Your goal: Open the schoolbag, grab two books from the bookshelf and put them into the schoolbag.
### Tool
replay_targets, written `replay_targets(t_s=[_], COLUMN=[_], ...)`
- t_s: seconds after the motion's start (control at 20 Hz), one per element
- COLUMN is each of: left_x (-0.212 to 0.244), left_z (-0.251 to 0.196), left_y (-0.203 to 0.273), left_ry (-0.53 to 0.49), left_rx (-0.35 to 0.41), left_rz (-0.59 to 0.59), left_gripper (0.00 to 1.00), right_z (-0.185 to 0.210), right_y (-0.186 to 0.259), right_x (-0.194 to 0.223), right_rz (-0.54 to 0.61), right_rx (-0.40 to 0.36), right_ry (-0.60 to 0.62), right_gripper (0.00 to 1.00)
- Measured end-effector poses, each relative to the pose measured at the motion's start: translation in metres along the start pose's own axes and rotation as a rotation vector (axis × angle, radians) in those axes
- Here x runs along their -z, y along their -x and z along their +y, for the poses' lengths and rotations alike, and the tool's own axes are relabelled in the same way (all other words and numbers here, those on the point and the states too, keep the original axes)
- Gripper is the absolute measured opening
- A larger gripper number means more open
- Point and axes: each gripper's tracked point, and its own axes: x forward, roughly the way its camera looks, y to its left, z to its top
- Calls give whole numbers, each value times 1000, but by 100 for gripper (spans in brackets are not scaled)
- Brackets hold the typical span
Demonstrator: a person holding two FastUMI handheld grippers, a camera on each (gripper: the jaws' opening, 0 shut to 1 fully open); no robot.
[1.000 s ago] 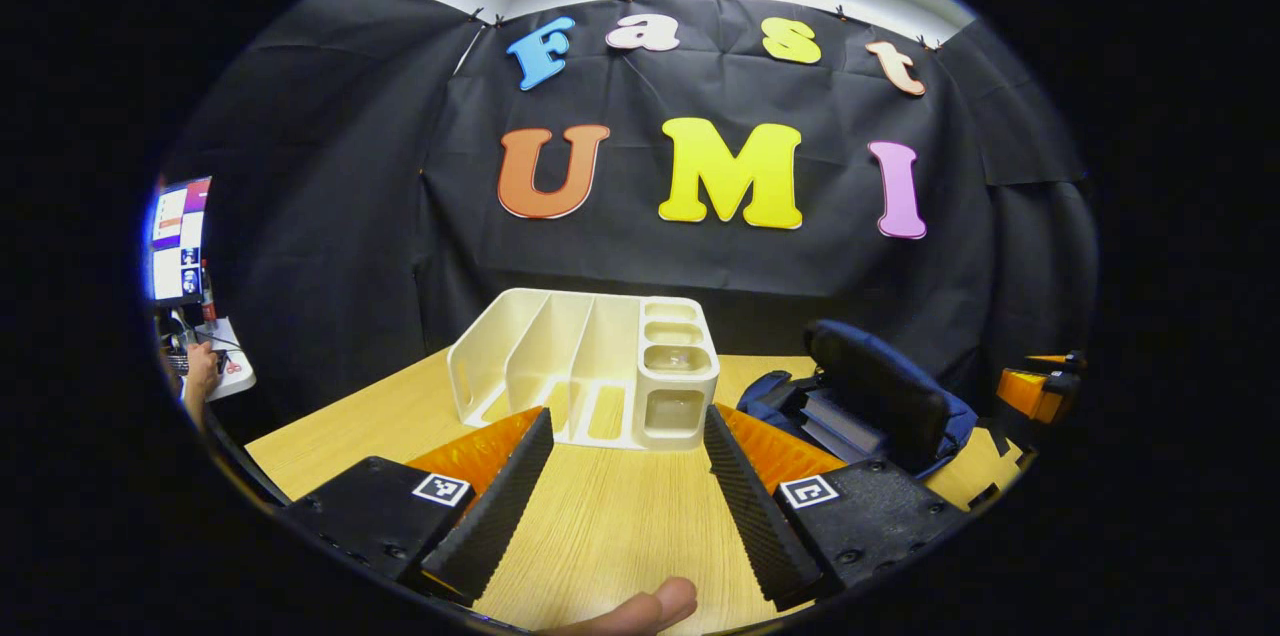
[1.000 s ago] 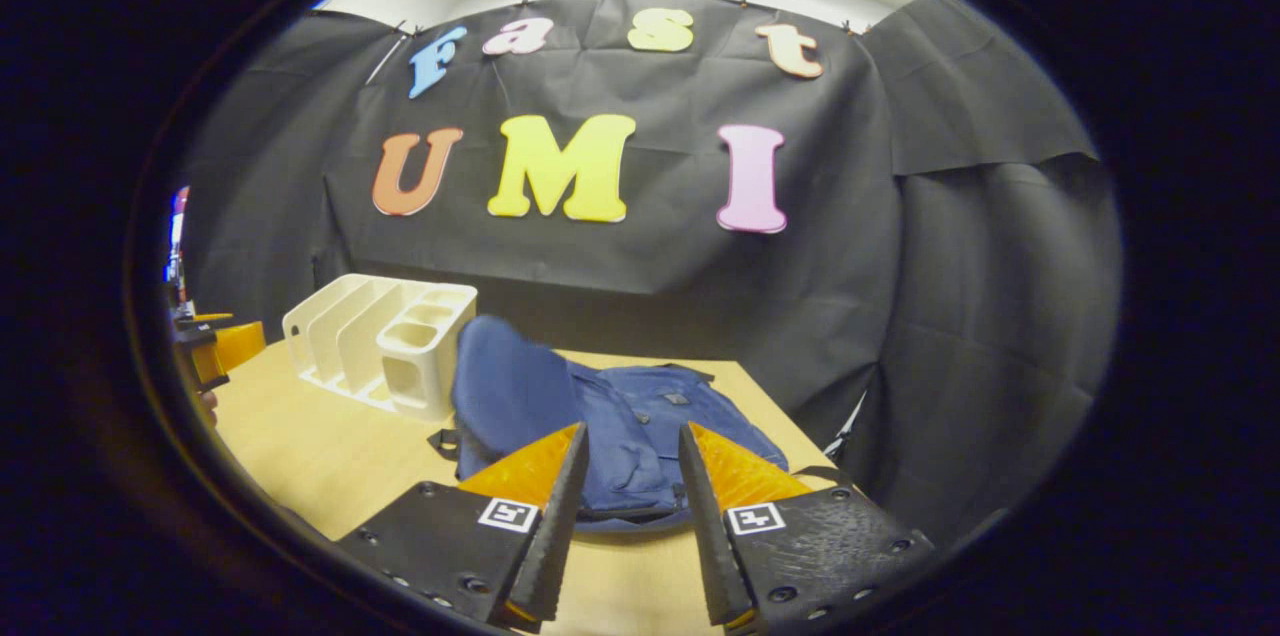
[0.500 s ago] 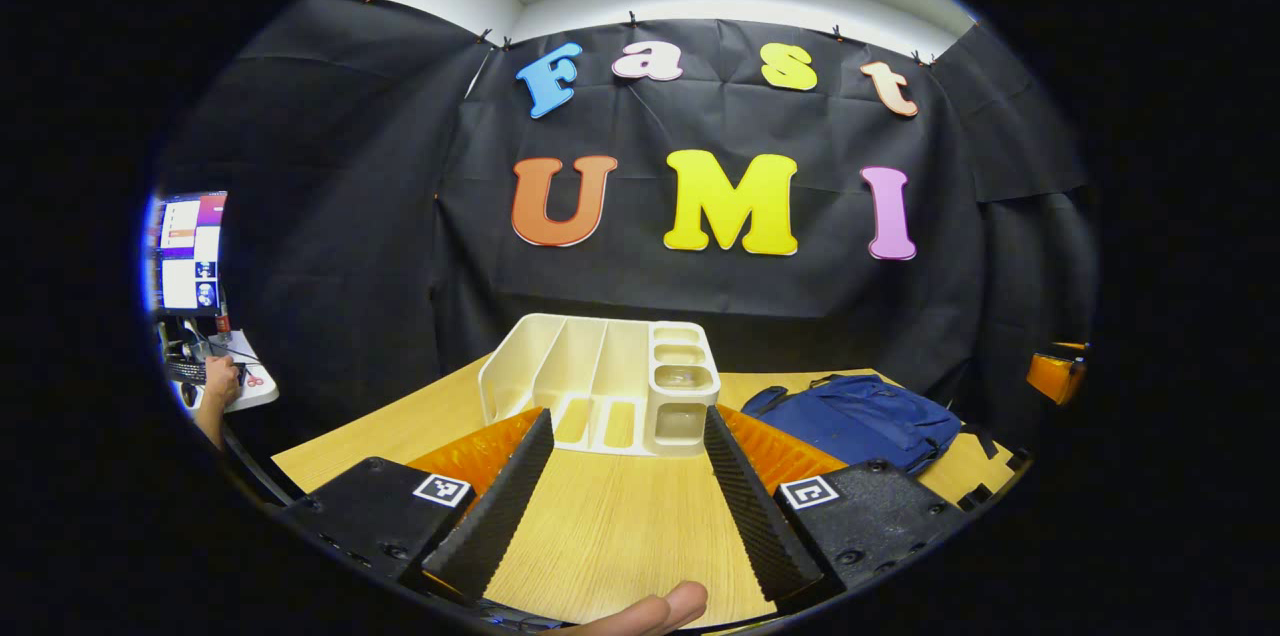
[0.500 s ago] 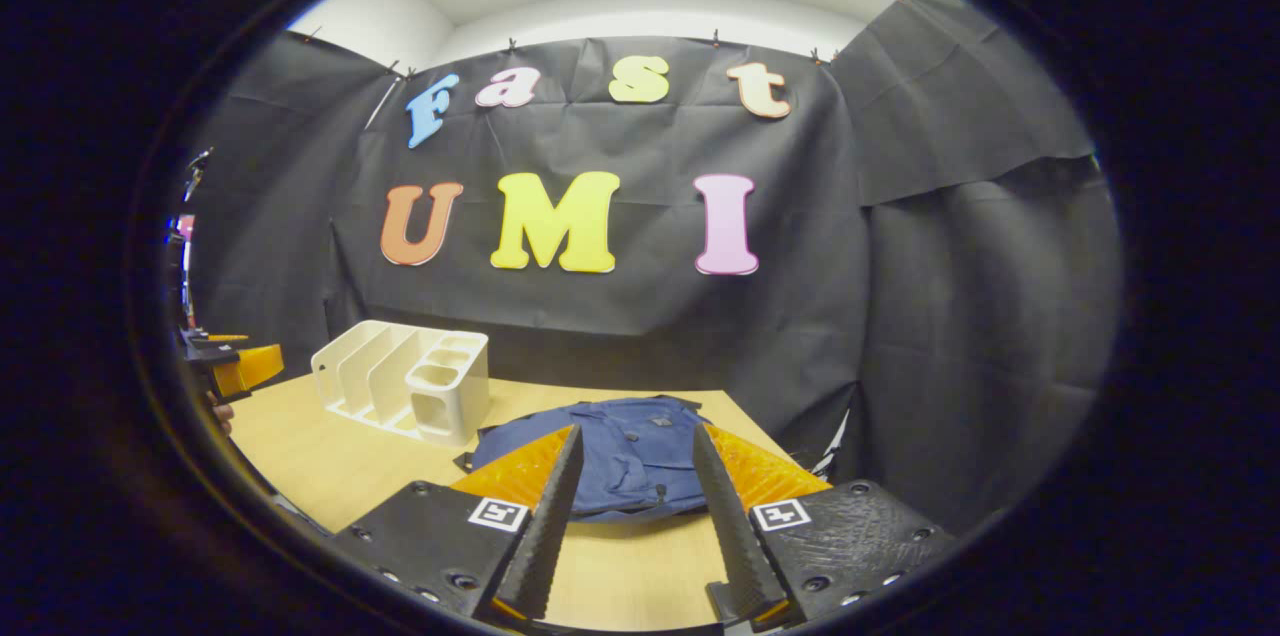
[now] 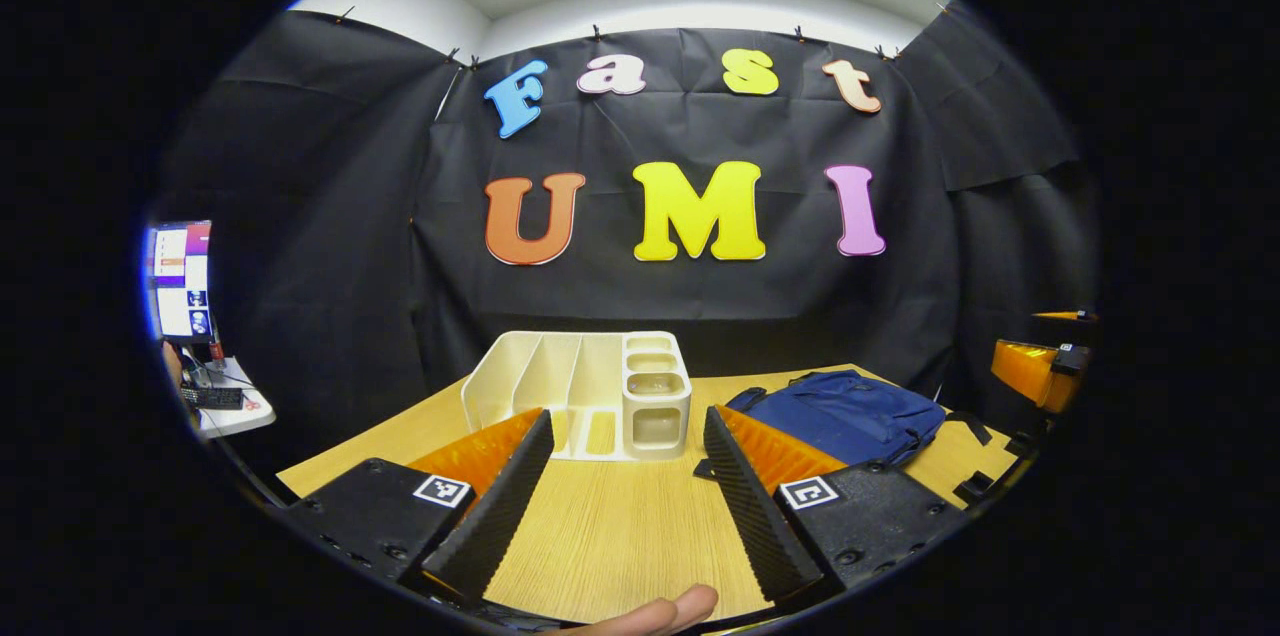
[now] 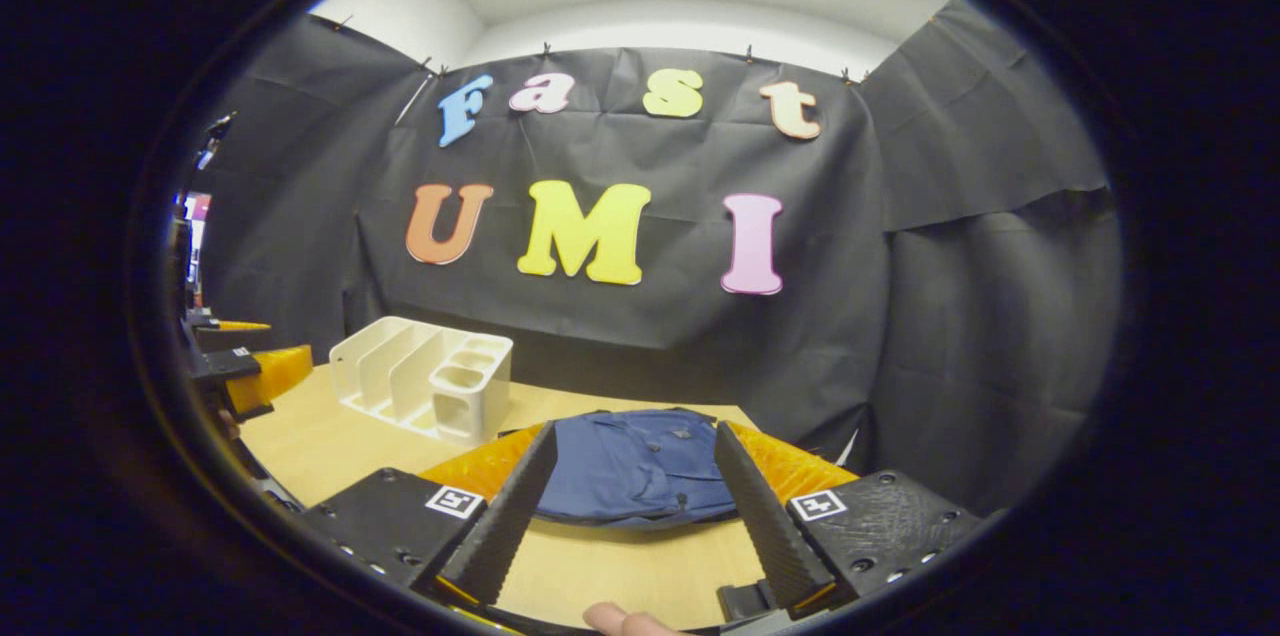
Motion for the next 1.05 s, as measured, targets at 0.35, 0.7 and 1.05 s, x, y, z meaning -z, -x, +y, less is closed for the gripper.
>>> replay_targets(t_s=[0.35, 0.7, 1.05], left_x=[5, 8, 2], left_z=[-1, -5, 1], left_y=[-1, -1, 2], left_ry=[1, -16, -24], left_rx=[3, 17, 1], left_rz=[19, 33, 16], left_gripper=[96, 96, 96], right_z=[-9, -20, -20], right_y=[-1, -4, 3], right_x=[7, 13, 12], right_rz=[5, 20, 22], right_rx=[22, 61, 85], right_ry=[8, 6, 53], right_gripper=[95, 95, 98])
